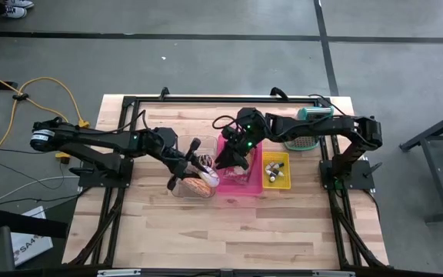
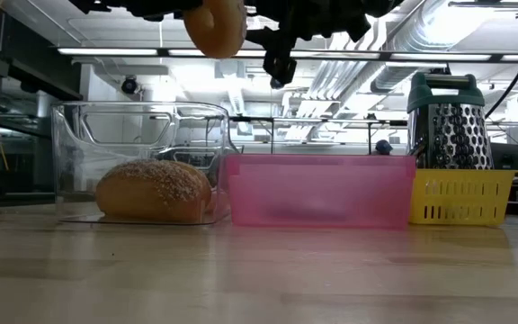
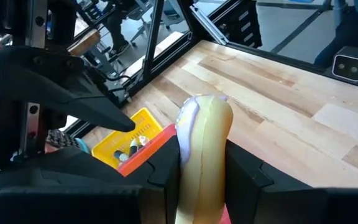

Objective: Pick & Place Food Item
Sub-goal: Put the white donut into the transparent bin

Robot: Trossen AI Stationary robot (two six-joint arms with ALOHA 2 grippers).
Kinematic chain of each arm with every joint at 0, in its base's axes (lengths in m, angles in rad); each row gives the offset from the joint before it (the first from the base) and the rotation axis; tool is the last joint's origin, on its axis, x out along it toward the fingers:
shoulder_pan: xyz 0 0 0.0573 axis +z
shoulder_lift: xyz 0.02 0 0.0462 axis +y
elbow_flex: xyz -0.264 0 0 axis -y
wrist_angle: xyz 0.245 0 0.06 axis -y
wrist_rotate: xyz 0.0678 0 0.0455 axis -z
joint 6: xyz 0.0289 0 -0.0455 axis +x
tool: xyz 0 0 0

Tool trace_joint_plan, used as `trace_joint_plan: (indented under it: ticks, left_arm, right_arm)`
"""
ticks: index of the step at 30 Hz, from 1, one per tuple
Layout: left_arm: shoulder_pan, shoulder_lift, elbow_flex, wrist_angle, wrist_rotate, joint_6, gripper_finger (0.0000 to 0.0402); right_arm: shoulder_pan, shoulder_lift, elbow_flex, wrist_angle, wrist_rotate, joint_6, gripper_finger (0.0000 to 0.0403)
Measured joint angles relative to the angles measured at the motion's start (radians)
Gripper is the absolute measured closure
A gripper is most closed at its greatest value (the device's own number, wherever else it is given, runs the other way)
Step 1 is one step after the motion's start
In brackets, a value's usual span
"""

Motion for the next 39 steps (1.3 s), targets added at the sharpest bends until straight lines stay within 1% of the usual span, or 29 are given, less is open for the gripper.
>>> trace_joint_plan:
  ticks: [2, 8, 10, 13, 17, 20, 24, 27, 30, 34, 39]
  left_arm:
    - [0.0, 0.0, 0.0, 0.001, -0.017, 0.0, 0.0313]
    - [0.002, 0.0, 0.0, -0.007, -0.212, 0.0, 0.0313]
    - [0.002, 0.0, 0.0, -0.015, -0.258, -0.005, 0.0313]
    - [0.002, 0.0, 0.0, -0.024, -0.297, -0.038, 0.0313]
    - [0.002, 0.0, 0.0, -0.051, -0.308, -0.053, 0.0313]
    - [0.002, 0.0, 0.0, -0.08, -0.359, -0.053, 0.0313]
    - [0.002, 0.001, 0.0, -0.115, -0.468, -0.05, 0.0313]
    - [0.002, 0.001, -0.001, -0.133, -0.571, -0.031, 0.0313]
    - [0.001, 0.001, -0.001, -0.152, -0.673, -0.046, 0.0313]
    - [0.0, 0.001, -0.001, -0.23, -0.702, -0.115, 0.0313]
    - [-0.001, 0.001, -0.001, -0.339, -0.723, -0.275, 0.0313]
  right_arm:
    - [-0.006, 0.0, 0.0, 0.0, -0.021, 0.0, 0.0241]
    - [-0.036, 0.0, 0.0, 0.0, -0.077, 0.0, 0.0241]
    - [-0.052, 0.0, 0.0, 0.0, -0.089, 0.0, 0.0241]
    - [-0.079, 0.0, 0.0, -0.005, -0.099, -0.001, 0.0241]
    - [-0.121, 0.0, 0.0, -0.036, -0.091, -0.038, 0.0241]
    - [-0.154, 0.0, 0.0, -0.049, -0.069, -0.053, 0.0241]
    - [-0.189, 0.0, 0.0, -0.057, -0.037, -0.053, 0.0241]
    - [-0.205, 0.0, 0.0, -0.059, -0.04, -0.053, 0.0241]
    - [-0.207, 0.0, 0.0, -0.06, -0.04, -0.053, 0.0241]
    - [-0.204, 0.0, 0.0, -0.062, -0.043, -0.053, 0.0241]
    - [-0.191, 0.0, 0.0, -0.082, -0.043, -0.085, 0.0241]
